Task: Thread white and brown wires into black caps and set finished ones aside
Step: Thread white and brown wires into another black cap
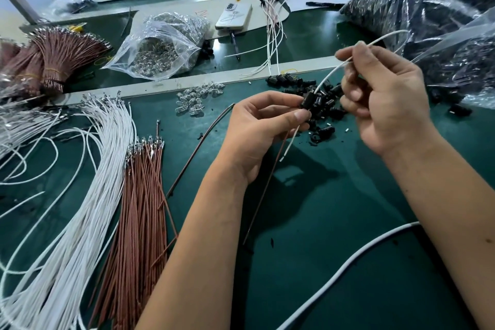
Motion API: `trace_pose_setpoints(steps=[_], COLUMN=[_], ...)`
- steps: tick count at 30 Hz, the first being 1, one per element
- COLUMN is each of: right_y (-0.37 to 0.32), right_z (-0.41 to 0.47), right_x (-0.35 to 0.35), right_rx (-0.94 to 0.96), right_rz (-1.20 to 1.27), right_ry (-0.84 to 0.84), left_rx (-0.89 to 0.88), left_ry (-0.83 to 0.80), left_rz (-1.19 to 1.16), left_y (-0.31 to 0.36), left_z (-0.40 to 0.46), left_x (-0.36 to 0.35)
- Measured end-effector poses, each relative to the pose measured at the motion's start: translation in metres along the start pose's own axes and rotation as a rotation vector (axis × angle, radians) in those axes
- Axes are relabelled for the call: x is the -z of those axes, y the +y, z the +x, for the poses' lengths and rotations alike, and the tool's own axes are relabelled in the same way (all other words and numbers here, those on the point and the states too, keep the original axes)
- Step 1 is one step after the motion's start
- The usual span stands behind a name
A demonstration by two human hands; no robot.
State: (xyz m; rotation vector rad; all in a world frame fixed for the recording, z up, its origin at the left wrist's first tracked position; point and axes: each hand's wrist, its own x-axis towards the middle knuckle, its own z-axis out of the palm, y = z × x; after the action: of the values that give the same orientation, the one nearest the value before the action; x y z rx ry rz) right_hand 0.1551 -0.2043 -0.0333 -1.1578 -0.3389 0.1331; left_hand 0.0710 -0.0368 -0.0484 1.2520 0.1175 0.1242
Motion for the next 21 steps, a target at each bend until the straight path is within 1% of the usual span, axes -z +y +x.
trace_pose_setpoints(steps=[2,4,5,7,9,11,13,15,16,17,20,21], right_y=[0.003,0.008,0.009,0.008,0.004,0.002,0.004,0.008,0.009,0.009,0.004,0.003], right_z=[-0.001,-0.003,-0.004,-0.004,-0.001,0.001,0.001,-0.001,-0.002,-0.002,0.001,0.002], right_x=[-0.002,-0.007,-0.008,-0.009,-0.003,0.002,0.001,-0.003,-0.006,-0.007,-0.003,-0.001], right_rx=[-0.038,-0.078,-0.094,-0.116,-0.108,-0.08,-0.093,-0.14,-0.165,-0.18,-0.141,-0.118], right_rz=[-0.096,-0.212,-0.232,-0.162,-0.024,0.028,-0.054,-0.152,-0.155,-0.118,0.08,0.102], right_ry=[-0.041,-0.122,-0.15,-0.139,-0.063,-0.023,-0.065,-0.162,-0.198,-0.199,-0.043,-0.005], left_rx=[-0.004,-0.004,-0.004,-0.007,-0.006,-0.005,-0.009,-0.013,-0.014,-0.015,-0.015,-0.015], left_ry=[0.018,0.027,0.029,0.029,0.024,0.022,0.028,0.033,0.033,0.03,0.018,0.016], left_rz=[-0.018,-0.022,-0.016,-0.016,-0.016,-0.01,-0.022,-0.045,-0.053,-0.06,-0.057,-0.054], left_y=[0.0,0.0,0.0,0.0,0.0,0.0,-0.001,-0.001,-0.001,-0.001,0.0,0.0], left_z=[0.0,0.0,0.0,0.0,0.0,0.0,0.001,0.001,0.001,0.001,0.001,0.001], left_x=[-0.001,0.0,0.0,0.0,-0.001,-0.002,-0.002,-0.001,-0.001,-0.001,-0.002,-0.002])
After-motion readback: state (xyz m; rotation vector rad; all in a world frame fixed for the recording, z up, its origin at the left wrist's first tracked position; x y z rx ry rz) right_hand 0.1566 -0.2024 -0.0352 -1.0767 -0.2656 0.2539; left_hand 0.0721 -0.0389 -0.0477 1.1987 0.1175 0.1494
